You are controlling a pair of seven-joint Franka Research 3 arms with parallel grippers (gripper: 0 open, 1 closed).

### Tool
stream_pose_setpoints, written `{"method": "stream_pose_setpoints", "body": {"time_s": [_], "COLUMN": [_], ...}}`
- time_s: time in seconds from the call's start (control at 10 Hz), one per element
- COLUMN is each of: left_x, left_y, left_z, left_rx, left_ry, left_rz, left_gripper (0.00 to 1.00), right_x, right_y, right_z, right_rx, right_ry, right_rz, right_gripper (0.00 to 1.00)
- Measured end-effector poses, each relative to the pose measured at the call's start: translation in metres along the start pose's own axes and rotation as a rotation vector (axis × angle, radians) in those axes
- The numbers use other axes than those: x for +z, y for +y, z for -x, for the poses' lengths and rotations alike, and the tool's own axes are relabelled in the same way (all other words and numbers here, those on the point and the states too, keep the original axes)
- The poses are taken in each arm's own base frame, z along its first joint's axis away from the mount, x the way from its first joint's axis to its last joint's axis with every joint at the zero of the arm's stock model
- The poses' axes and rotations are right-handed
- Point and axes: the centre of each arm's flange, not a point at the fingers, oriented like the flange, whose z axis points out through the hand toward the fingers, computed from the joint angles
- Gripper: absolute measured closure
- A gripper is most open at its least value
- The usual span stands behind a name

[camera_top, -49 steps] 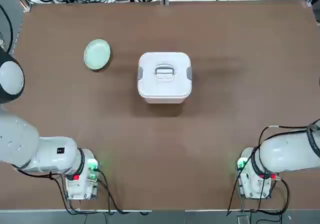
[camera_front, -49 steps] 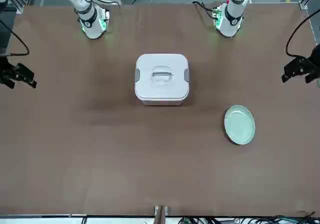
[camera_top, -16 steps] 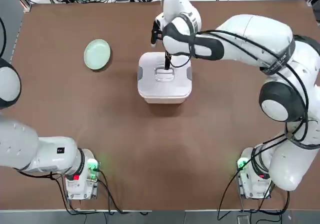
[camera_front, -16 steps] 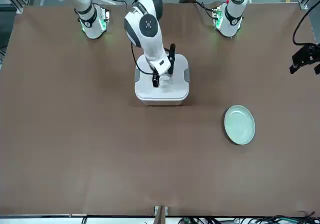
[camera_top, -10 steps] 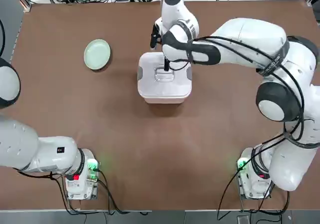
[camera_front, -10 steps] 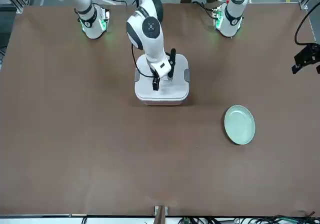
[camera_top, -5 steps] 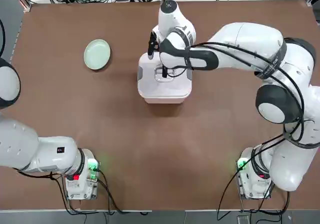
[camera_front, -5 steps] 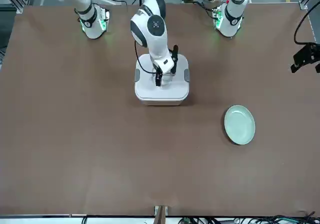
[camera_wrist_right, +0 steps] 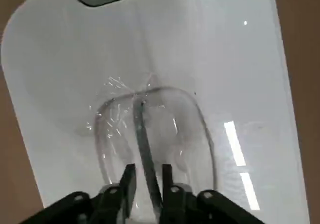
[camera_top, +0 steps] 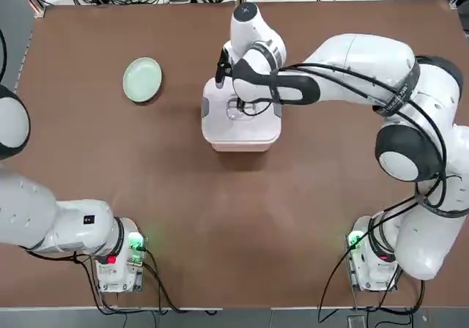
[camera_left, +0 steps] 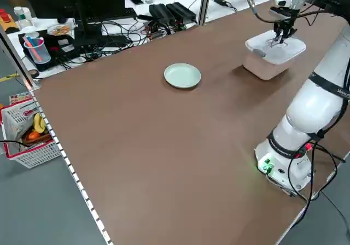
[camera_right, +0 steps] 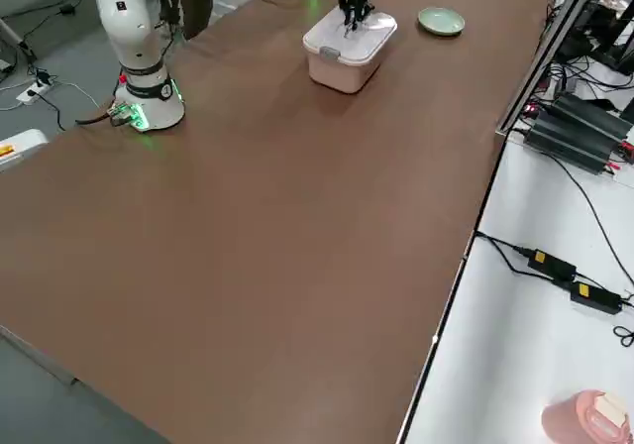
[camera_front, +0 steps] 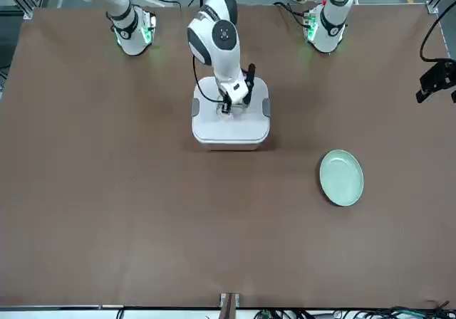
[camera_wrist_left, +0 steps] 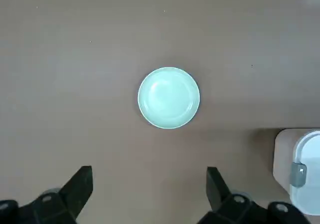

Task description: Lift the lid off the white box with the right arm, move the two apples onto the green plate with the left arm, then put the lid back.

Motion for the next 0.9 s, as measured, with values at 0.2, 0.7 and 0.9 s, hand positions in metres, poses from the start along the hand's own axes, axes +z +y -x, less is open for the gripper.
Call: {"method": "stream_pose_setpoints", "body": {"time_s": [0.2, 0.7, 0.9], "left_x": [-0.001, -0.02, -0.029], "left_y": [0.001, 0.0, 0.001], "left_z": [0.0, 0.012, 0.018], "left_rx": [0.002, 0.0, 0.002], "left_ry": [0.002, 0.023, 0.034], "left_rz": [0.001, -0.001, -0.002], "left_gripper": [0.0, 0.0, 0.0], "right_x": [-0.004, -0.035, -0.066], "right_y": [0.001, 0.013, 0.065], "right_z": [0.0, 0.014, 0.054], "right_rx": [0.0, 0.035, 0.048], "right_ry": [0.002, 0.0, -0.013], "right_rz": [0.008, 0.01, 0.02], "right_gripper": [0.93, 0.93, 0.93]}}
